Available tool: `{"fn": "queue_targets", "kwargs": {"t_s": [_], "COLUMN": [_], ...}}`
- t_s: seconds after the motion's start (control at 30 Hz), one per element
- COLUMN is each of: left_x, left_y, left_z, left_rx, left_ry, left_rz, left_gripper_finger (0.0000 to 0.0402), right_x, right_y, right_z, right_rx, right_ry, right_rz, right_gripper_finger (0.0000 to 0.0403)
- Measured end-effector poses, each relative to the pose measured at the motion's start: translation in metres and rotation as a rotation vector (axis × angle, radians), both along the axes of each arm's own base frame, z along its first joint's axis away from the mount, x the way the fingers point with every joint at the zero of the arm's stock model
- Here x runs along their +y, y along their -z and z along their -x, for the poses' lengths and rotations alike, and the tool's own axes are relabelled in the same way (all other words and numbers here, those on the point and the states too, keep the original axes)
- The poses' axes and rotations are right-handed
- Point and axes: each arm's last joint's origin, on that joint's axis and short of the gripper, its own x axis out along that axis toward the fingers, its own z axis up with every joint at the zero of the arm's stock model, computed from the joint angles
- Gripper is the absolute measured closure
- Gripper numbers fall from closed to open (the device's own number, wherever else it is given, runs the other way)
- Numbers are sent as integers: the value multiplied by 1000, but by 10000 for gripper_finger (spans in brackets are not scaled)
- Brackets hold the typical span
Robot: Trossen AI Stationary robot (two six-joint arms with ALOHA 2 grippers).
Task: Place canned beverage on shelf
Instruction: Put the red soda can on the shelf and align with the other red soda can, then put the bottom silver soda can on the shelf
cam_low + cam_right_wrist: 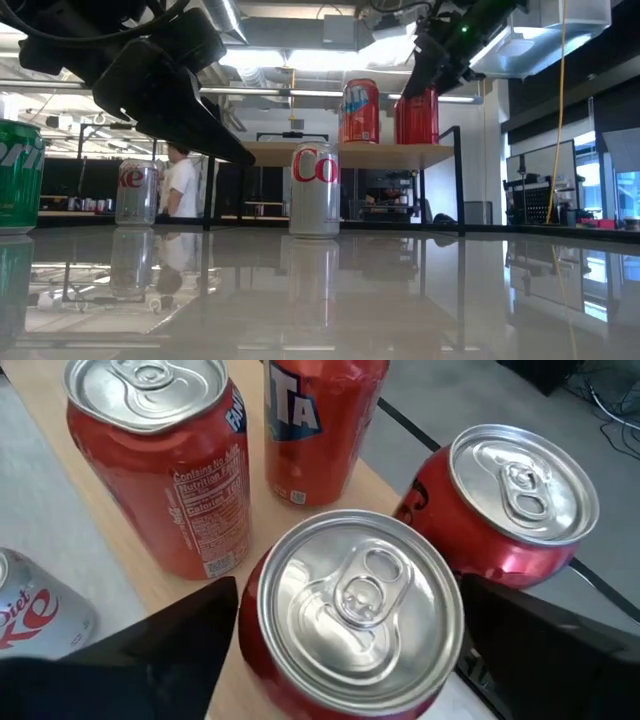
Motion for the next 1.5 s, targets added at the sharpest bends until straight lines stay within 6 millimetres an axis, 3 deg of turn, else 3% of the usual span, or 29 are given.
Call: {"fn": "queue_targets", "kwargs": {"t_s": [0.23, 0.63, 0.83, 1.13, 1.3, 1.5], "left_x": [0, -2, 0, 0, 1, 0], "left_y": [0, -1, -2, -4, -9, -24], "left_z": [0, 0, -1, -1, -4, -15], "left_rx": [0, -20, -37, -58, -109, -155], "left_ry": [0, -22, -65, -82, -112, -116], "left_rz": [0, 36, 1, -4, -8, 4], "left_gripper_finger": [64, 64, 64, 64, 64, 64], "right_x": [5, 19, 42, 99, 129, 147], "right_y": [-14, -37, -42, -17, 13, 56], "right_z": [7, 28, 23, -4, -14, -21], "right_rx": [-2, -93, -144, -145, -174, -284], "right_ry": [-21, -66, -200, -364, -431, -496], "right_rz": [9, -14, -55, 11, 48, 94], "right_gripper_finger": [60, 59, 59, 59, 58, 58]}}
